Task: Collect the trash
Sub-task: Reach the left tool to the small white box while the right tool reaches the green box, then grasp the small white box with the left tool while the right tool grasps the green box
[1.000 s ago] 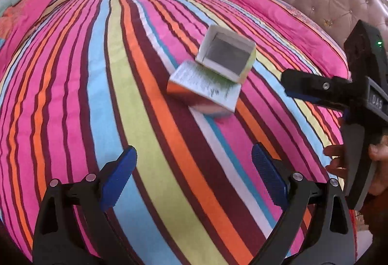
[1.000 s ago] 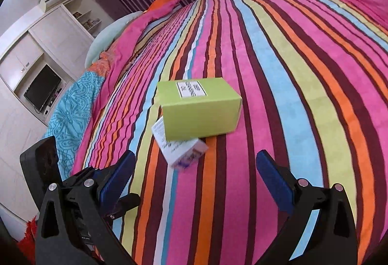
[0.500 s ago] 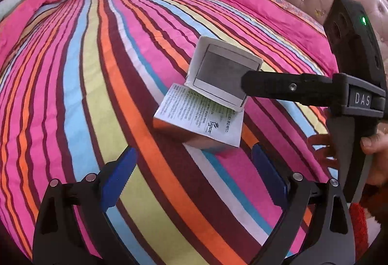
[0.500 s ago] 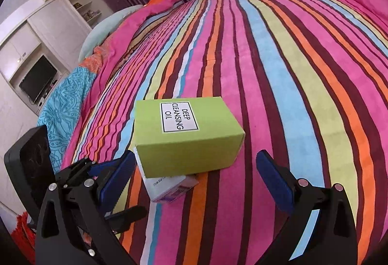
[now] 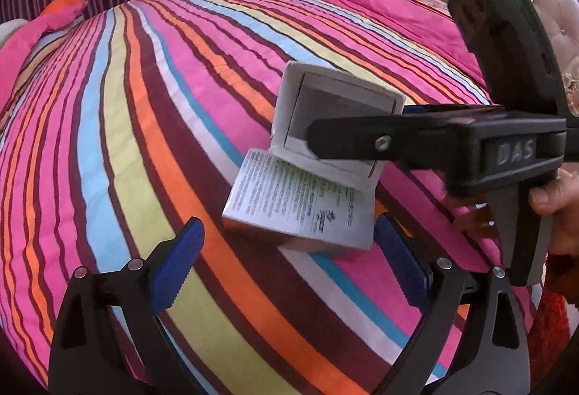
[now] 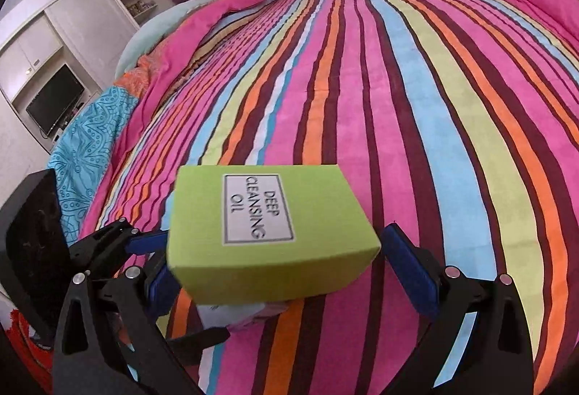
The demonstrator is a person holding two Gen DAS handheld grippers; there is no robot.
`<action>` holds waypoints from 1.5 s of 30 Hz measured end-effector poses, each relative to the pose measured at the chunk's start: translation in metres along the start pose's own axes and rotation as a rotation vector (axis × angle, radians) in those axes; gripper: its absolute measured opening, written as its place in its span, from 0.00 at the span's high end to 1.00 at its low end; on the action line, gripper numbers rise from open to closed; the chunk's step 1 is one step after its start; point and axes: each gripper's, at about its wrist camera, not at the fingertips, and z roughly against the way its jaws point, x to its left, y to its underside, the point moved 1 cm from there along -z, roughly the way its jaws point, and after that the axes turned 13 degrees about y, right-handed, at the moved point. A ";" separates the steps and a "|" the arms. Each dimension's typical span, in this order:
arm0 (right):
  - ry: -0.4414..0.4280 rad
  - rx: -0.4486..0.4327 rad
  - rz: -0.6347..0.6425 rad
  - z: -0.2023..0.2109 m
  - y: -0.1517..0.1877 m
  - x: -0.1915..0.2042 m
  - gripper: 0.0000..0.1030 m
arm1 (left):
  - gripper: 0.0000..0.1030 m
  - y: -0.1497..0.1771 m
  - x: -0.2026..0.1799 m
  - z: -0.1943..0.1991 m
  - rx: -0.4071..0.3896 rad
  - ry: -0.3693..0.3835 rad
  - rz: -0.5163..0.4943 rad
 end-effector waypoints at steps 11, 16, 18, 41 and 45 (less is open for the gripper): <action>-0.024 0.061 -0.054 -0.008 -0.009 -0.010 0.08 | 0.10 -0.006 0.000 -0.019 0.037 -0.011 -0.022; -0.043 0.087 -0.076 -0.008 -0.012 -0.012 0.14 | 0.10 -0.008 0.000 -0.024 0.042 -0.025 -0.027; -0.091 0.096 -0.102 -0.007 -0.012 -0.014 0.25 | 0.10 -0.008 0.001 -0.027 0.055 -0.027 -0.019; 0.151 0.000 -0.142 0.077 0.040 -0.033 0.25 | 0.21 0.033 -0.022 0.039 -0.055 -0.026 0.170; 0.165 -0.006 -0.087 0.095 0.060 -0.015 0.25 | 0.21 0.062 -0.035 0.063 -0.063 -0.030 0.205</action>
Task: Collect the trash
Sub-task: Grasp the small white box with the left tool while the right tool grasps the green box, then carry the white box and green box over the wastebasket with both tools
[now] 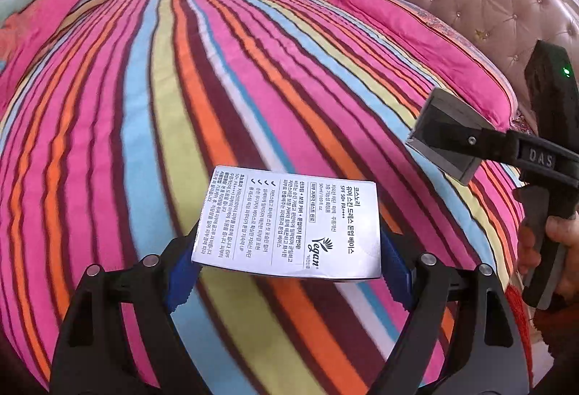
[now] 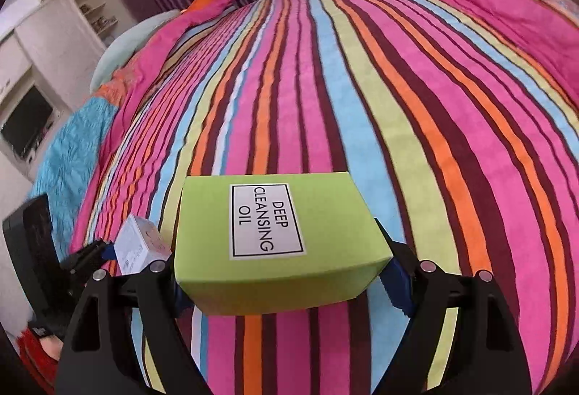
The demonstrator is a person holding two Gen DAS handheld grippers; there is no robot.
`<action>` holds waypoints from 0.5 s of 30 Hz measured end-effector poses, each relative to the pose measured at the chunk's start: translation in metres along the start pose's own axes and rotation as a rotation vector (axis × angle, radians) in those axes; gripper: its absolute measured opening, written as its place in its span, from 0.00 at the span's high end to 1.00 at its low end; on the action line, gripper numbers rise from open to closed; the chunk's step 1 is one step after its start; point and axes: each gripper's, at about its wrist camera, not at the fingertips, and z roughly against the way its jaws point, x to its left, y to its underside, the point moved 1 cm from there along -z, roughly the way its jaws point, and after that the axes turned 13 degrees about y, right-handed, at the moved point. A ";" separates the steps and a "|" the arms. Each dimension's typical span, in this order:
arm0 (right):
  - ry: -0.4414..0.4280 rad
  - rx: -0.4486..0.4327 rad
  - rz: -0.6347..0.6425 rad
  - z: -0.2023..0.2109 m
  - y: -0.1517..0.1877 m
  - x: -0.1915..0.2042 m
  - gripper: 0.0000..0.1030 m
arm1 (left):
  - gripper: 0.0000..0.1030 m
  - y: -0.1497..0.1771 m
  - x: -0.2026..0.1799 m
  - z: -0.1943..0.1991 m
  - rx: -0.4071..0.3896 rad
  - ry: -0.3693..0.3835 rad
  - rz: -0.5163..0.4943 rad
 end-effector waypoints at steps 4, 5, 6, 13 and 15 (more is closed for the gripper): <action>-0.002 -0.010 0.049 0.019 0.020 0.013 0.25 | 0.21 0.026 -0.009 0.022 -0.005 0.000 0.012; 0.000 -0.011 0.058 0.023 0.023 0.016 0.25 | 0.21 0.033 -0.012 0.028 -0.007 0.002 0.016; 0.002 -0.013 0.068 0.027 0.027 0.018 0.25 | 0.21 0.037 -0.013 0.032 -0.009 0.003 0.019; 0.043 -0.027 0.126 0.056 0.058 0.025 0.25 | 0.21 0.086 -0.026 0.065 -0.019 0.005 0.054; 0.046 -0.030 0.127 0.063 0.067 0.026 0.25 | 0.21 0.100 -0.030 0.071 -0.016 0.008 0.062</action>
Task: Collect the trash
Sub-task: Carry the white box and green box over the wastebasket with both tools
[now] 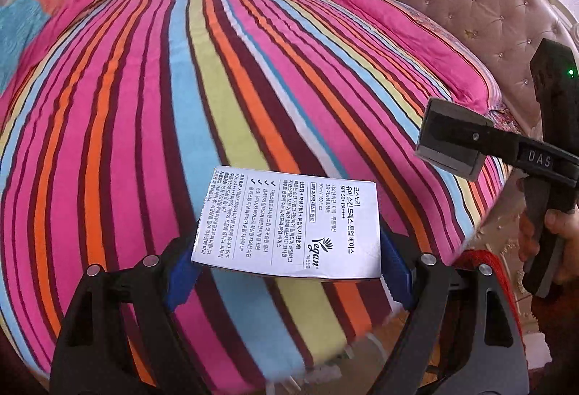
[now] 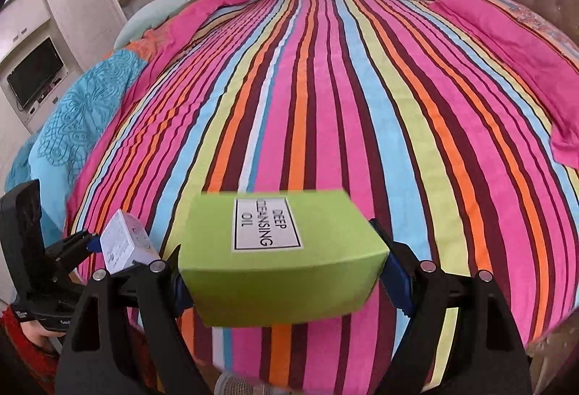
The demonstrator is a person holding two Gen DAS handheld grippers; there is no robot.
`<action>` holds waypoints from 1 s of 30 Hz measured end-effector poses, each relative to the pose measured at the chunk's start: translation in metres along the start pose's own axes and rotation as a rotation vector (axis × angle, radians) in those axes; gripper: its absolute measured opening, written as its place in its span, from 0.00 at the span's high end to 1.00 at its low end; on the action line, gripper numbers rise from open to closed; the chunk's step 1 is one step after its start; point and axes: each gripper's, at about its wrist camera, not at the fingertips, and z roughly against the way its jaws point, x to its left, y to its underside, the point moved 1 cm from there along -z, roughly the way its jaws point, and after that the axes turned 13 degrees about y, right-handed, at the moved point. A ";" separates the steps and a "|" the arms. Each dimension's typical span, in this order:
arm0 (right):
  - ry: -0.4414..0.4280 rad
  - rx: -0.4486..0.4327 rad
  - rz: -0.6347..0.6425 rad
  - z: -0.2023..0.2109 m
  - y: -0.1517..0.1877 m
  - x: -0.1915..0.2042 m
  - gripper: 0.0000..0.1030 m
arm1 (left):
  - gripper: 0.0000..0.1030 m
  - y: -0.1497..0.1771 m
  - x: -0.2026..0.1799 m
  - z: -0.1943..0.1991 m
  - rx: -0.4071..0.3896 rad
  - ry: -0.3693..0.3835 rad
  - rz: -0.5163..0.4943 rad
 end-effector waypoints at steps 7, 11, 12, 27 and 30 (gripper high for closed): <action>-0.015 0.004 -0.004 0.025 0.032 0.006 0.26 | 0.21 0.046 -0.019 0.027 -0.001 0.000 0.005; -0.031 -0.014 -0.003 0.043 0.045 0.009 0.26 | 0.21 0.066 -0.033 0.040 -0.002 -0.011 -0.007; -0.036 -0.017 -0.002 0.047 0.048 0.010 0.26 | 0.21 0.069 -0.035 0.041 -0.001 -0.013 -0.008; -0.120 0.130 -0.036 0.053 0.132 0.017 0.26 | 0.21 0.148 -0.068 0.031 0.075 0.039 0.046; -0.115 0.195 -0.047 0.041 0.153 0.016 0.26 | 0.21 0.163 -0.069 0.017 0.123 0.031 0.058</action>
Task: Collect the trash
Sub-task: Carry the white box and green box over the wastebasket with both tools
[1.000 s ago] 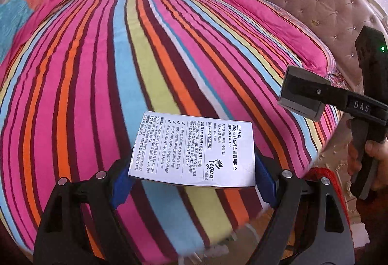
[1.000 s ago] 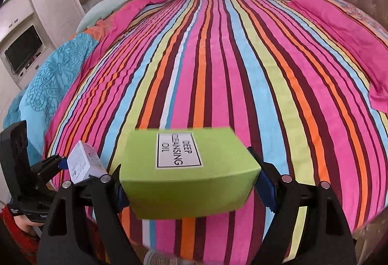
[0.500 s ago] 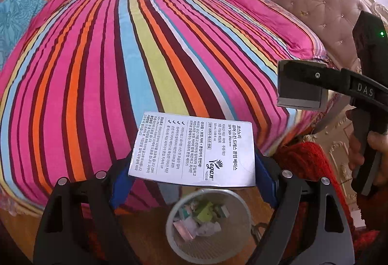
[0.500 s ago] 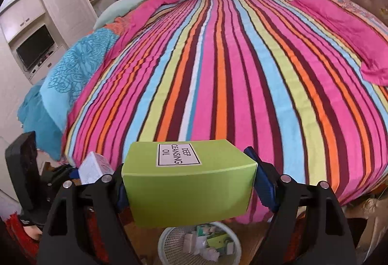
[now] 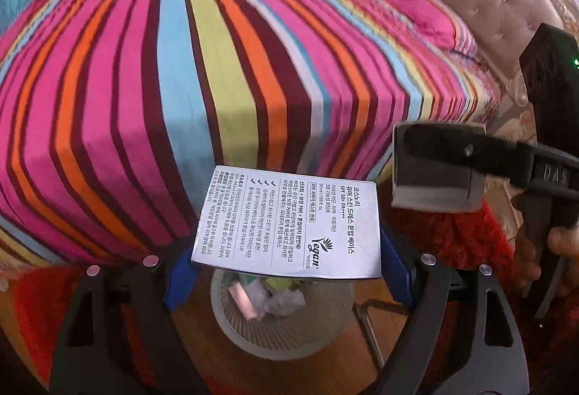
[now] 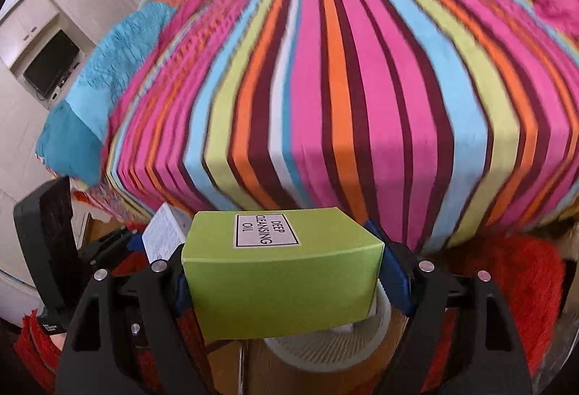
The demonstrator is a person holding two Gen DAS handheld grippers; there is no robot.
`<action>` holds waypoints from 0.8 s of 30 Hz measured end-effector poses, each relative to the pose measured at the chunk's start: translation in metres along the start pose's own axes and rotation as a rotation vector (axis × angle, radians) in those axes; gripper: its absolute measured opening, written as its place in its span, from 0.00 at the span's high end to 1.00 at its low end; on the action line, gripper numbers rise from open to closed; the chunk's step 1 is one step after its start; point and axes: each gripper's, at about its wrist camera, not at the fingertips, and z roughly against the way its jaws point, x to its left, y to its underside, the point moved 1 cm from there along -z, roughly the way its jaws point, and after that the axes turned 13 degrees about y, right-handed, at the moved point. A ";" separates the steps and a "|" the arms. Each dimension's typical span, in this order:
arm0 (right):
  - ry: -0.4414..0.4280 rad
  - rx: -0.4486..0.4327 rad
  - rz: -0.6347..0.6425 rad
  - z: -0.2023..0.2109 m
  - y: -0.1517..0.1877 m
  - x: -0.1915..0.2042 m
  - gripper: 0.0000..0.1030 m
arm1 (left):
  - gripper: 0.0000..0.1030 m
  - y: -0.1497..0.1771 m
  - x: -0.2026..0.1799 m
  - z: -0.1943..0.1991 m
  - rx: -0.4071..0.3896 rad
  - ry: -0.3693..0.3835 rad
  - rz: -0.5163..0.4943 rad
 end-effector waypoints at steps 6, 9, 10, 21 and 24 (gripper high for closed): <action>0.020 0.162 -0.077 -0.041 0.026 -0.018 0.26 | 0.21 0.017 0.010 -0.026 0.100 -0.030 0.047; 0.046 0.226 -0.094 -0.059 0.035 -0.025 0.26 | 0.21 0.022 0.014 -0.037 0.143 -0.041 0.065; 0.047 0.247 -0.100 -0.063 0.037 -0.026 0.26 | 0.21 0.024 0.015 -0.041 0.158 -0.042 0.073; 0.054 0.384 -0.110 -0.094 0.046 -0.024 0.26 | 0.21 0.027 0.020 -0.077 0.290 -0.041 0.104; 0.049 0.416 -0.135 -0.099 0.049 -0.027 0.26 | 0.21 0.029 0.020 -0.087 0.329 -0.045 0.105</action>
